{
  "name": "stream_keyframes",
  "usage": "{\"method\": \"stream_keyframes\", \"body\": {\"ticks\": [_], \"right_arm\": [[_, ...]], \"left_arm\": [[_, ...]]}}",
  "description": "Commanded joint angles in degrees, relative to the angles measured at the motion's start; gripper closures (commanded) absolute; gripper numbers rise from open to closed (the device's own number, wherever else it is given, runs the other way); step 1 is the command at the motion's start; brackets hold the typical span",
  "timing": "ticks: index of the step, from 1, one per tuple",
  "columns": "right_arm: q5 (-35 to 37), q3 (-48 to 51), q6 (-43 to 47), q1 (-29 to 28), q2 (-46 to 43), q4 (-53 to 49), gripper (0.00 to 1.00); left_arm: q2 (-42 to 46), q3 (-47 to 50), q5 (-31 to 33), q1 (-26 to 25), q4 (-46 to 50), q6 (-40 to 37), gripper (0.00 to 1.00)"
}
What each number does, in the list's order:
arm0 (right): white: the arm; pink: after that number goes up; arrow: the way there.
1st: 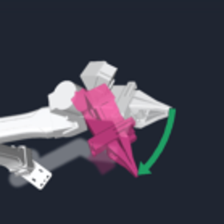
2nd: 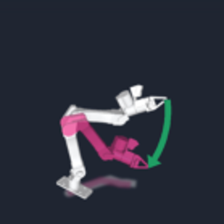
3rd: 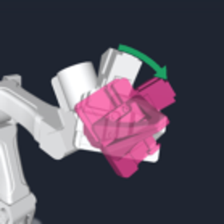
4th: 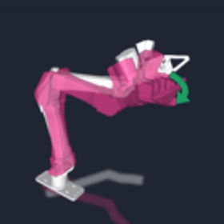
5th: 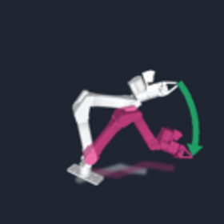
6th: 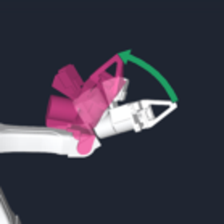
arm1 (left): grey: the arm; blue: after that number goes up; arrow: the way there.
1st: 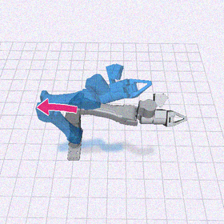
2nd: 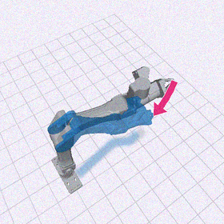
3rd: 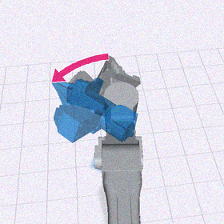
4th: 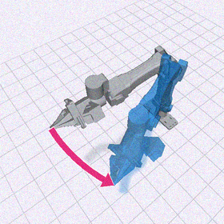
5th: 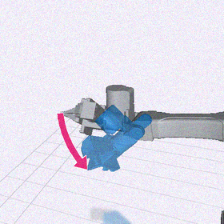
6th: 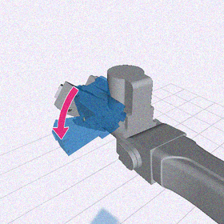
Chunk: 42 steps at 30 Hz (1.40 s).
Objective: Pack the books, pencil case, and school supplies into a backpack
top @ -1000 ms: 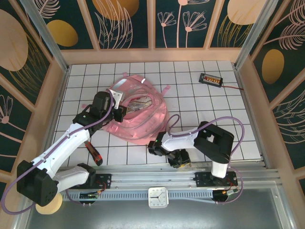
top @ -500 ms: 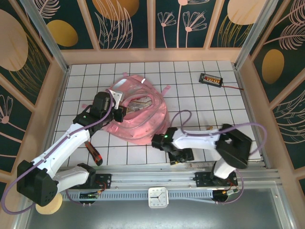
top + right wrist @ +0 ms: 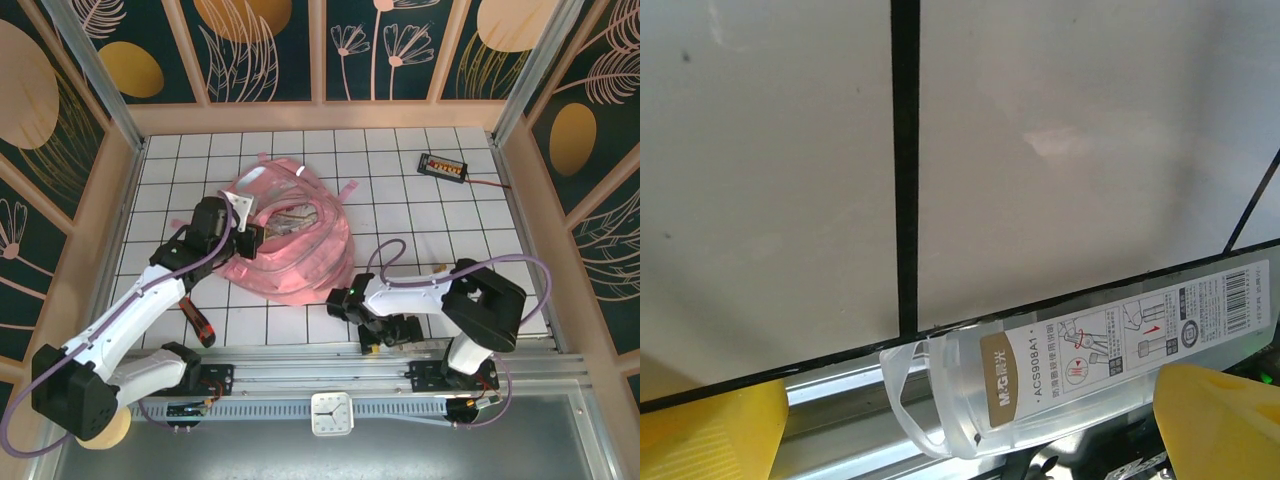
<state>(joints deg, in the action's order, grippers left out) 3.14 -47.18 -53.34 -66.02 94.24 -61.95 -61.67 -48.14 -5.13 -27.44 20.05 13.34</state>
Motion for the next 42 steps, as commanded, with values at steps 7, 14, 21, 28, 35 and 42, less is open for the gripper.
{"method": "stream_keyframes", "body": {"ticks": [7, 14, 21, 28, 35, 42], "right_arm": [[5.4, -0.4, 1.3, 0.0, 6.6, -4.0, 0.22], [8.0, -2.4, 2.3, 0.6, 7.8, -4.6, 0.27], [9.6, -2.3, 4.3, 2.3, 7.9, -4.3, 0.35], [8.6, -0.5, 7.2, 3.7, 7.3, -1.9, 0.83], [9.2, -3.0, 7.2, 5.4, 4.2, -4.1, 1.00], [-0.9, -5.5, -5.7, 14.5, -13.5, -3.1, 0.93]], "left_arm": [[3.9, -0.7, -0.3, -0.3, -4.8, -0.2, 1.00], [4.4, -0.9, 0.3, -0.3, -4.5, -1.0, 1.00], [4.5, -1.2, 0.9, -0.3, -4.4, -1.3, 1.00], [5.1, -0.9, 2.0, -0.3, -4.1, -1.1, 1.00], [5.9, -1.5, 2.8, -0.3, -3.4, -1.5, 1.00], [4.6, -2.5, 1.5, -0.3, -3.7, -1.7, 1.00]]}}
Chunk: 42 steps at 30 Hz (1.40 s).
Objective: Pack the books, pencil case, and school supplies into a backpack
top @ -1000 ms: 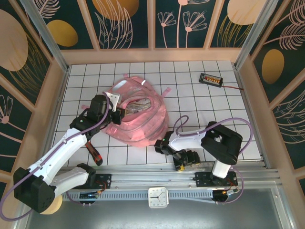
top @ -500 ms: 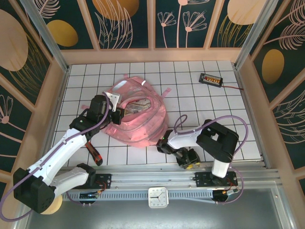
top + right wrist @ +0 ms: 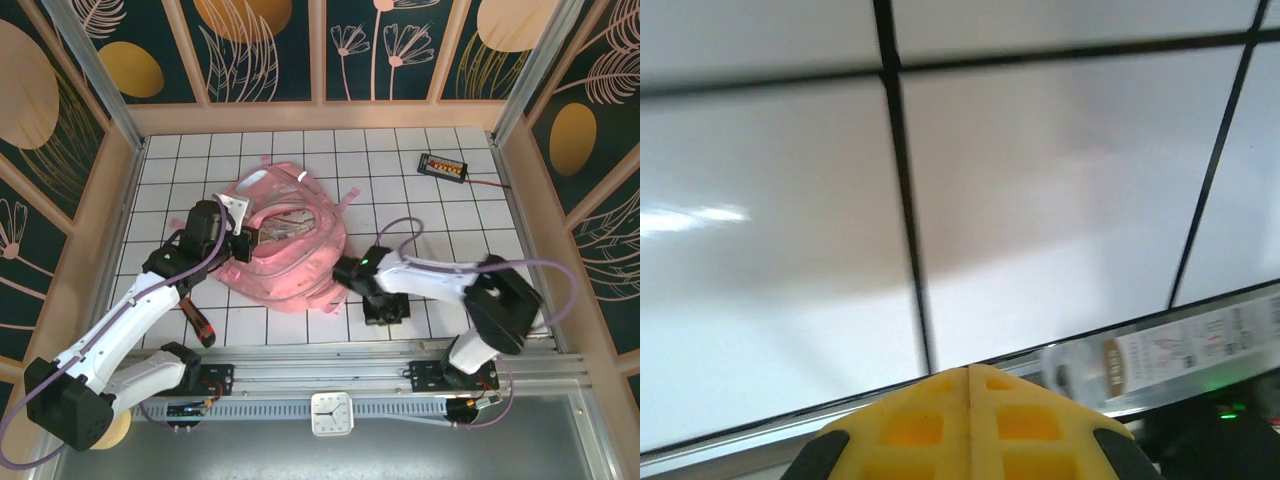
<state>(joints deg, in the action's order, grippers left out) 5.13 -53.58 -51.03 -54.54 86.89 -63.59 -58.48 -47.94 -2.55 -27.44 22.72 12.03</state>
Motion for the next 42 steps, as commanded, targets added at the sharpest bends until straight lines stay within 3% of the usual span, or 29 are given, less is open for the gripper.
{"method": "stream_keyframes", "body": {"ticks": [1, 3, 4, 10, 18, 25, 28, 35, 42], "right_arm": [[-3.9, 2.9, -9.5, 4.6, -8.8, -0.4, 0.63], [-6.9, 6.1, -12.5, 7.5, -14.0, 0.7, 0.02], [-7.3, 7.1, -13.8, 9.3, -16.6, 0.7, 0.01], [-11.3, 13.8, -15.5, 18.4, -25.2, 0.8, 0.01], [-12.7, 16.5, -30.3, 13.3, -23.9, -5.0, 0.01], [-11.7, 24.4, -41.7, 11.7, -24.9, 8.2, 0.01], [-9.6, 28.1, -47.1, 10.6, -27.3, 11.1, 0.01], [-5.3, 32.2, -48.9, 10.4, -27.5, 11.6, 0.01], [8.0, 22.0, -41.5, 12.6, -23.0, 8.2, 0.01]], "left_arm": [[1.3, -2.6, -1.5, -0.3, -6.8, 0.0, 1.00], [0.9, -2.2, -2.5, -0.4, -7.7, 0.4, 1.00], [0.6, -1.9, -3.2, -0.4, -8.1, 0.7, 1.00], [-0.1, 0.3, -5.7, -0.4, -11.0, 2.3, 1.00], [0.9, 0.5, -4.2, -0.4, -9.7, -0.7, 1.00], [0.7, 0.6, -4.3, -0.3, -10.2, -2.1, 1.00], [0.8, -0.2, -3.8, -0.4, -8.7, -3.4, 1.00], [0.6, -0.2, -4.0, -0.4, -8.0, -3.4, 1.00], [0.0, -0.6, -4.2, -0.4, -8.2, -3.1, 1.00]]}}
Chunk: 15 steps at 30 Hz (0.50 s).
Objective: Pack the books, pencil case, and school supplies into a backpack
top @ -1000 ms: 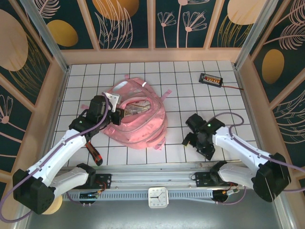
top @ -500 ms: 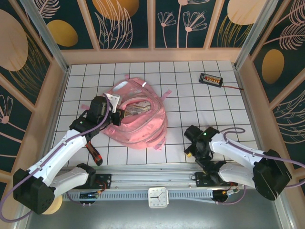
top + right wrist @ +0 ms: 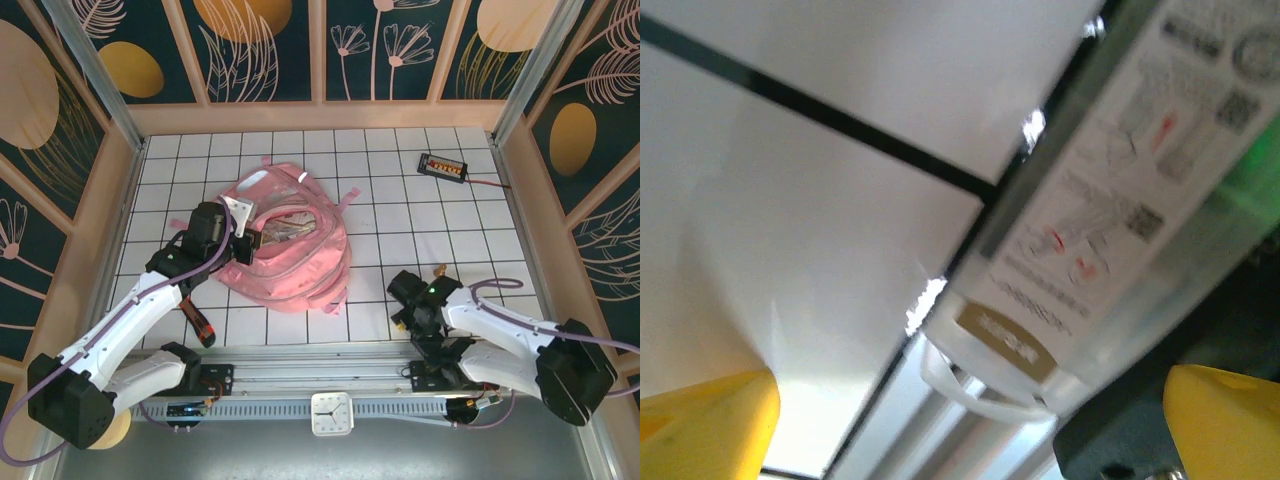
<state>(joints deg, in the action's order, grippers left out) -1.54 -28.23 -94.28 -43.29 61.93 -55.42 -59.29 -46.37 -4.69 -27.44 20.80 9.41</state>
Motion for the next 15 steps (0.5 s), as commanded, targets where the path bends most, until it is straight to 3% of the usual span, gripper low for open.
{"method": "stream_keyframes", "body": {"ticks": [1, 6, 11, 15], "right_arm": [[16.7, -5.8, 3.4, 1.6, 2.9, -0.6, 0.01], [21.6, -11.9, 7.7, 2.1, 4.9, -0.1, 0.01], [22.1, -12.8, 5.3, 1.4, 2.5, -2.7, 0.01], [17.0, -12.7, 3.4, 1.1, 1.5, -7.6, 0.01]], "left_arm": [[0.8, -2.1, -2.2, -0.4, -6.5, -0.4, 1.00], [0.7, -2.4, -1.8, -0.4, -6.6, -0.7, 1.00], [1.4, -1.7, -1.4, -0.4, -6.4, -0.9, 1.00], [1.6, -0.8, -2.2, -0.4, -6.8, -0.2, 1.00]]}}
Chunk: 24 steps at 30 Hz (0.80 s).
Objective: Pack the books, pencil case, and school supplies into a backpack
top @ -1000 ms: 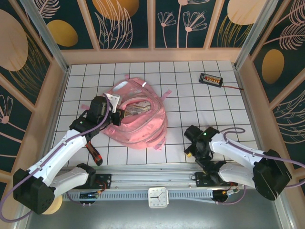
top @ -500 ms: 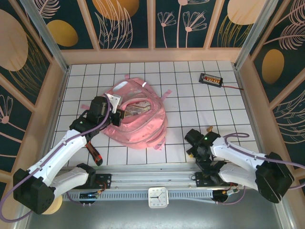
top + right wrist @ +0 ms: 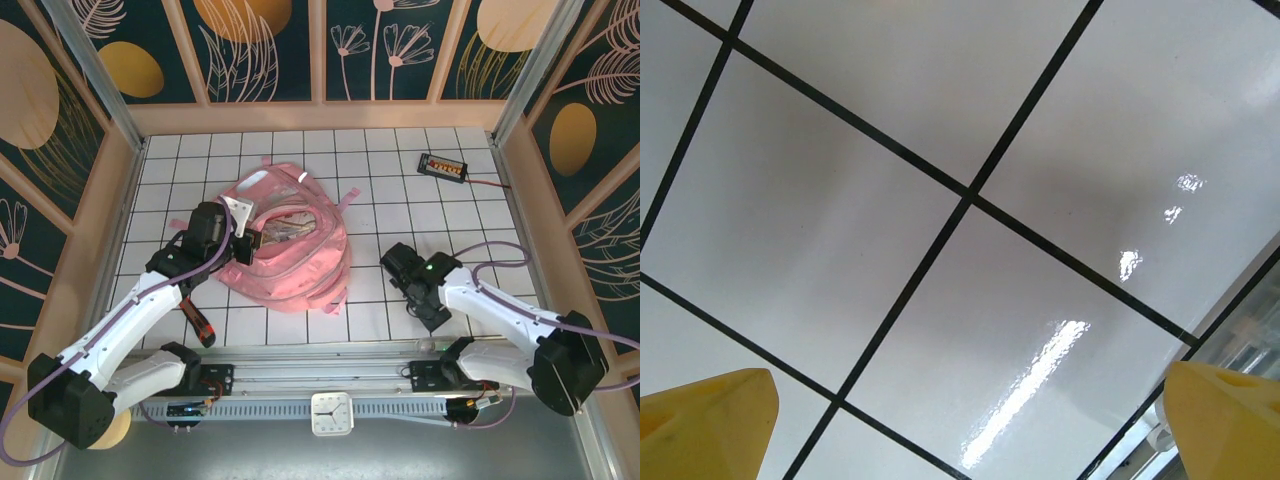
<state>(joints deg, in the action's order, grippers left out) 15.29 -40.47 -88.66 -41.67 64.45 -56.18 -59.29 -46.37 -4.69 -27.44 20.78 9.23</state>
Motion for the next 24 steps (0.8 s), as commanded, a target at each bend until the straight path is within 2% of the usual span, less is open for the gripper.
{"method": "stream_keyframes", "body": {"ticks": [1, 3, 5, 9, 14, 21, 22, 24], "right_arm": [[-2.1, -0.5, -4.7, -1.6, -1.6, -8.8, 0.01], [-5.2, 0.4, -11.2, -5.6, -3.8, -10.3, 0.01], [-7.1, 3.5, -14.6, -7.7, -5.6, -7.6, 0.01], [-7.6, 9.8, -15.5, -7.4, -6.4, -1.9, 0.01], [-10.1, 14.2, -19.4, -6.9, -9.6, -3.8, 0.01], [-12.0, 21.8, -21.6, -3.3, -14.5, 0.0, 0.01], [-11.9, 21.8, -21.8, -3.2, -14.4, 0.0, 0.07], [-11.3, 21.8, -22.0, -3.1, -14.3, 0.2, 0.36]], "left_arm": [[1.7, -0.7, -2.2, -0.4, -6.8, 0.0, 1.00], [1.8, -0.6, -2.1, -0.4, -7.0, -0.1, 1.00], [1.8, -0.3, -2.2, -0.4, -7.3, -0.1, 1.00], [1.5, -0.2, -3.2, -0.4, -7.6, 0.5, 1.00], [2.0, -0.3, -3.2, -0.4, -6.7, 0.4, 1.00], [1.9, 0.1, -3.3, -0.4, -6.9, 0.8, 1.00], [1.9, 0.0, -3.2, -0.4, -6.7, 0.7, 1.00], [1.9, -0.2, -3.1, -0.4, -6.5, 0.5, 1.00]]}}
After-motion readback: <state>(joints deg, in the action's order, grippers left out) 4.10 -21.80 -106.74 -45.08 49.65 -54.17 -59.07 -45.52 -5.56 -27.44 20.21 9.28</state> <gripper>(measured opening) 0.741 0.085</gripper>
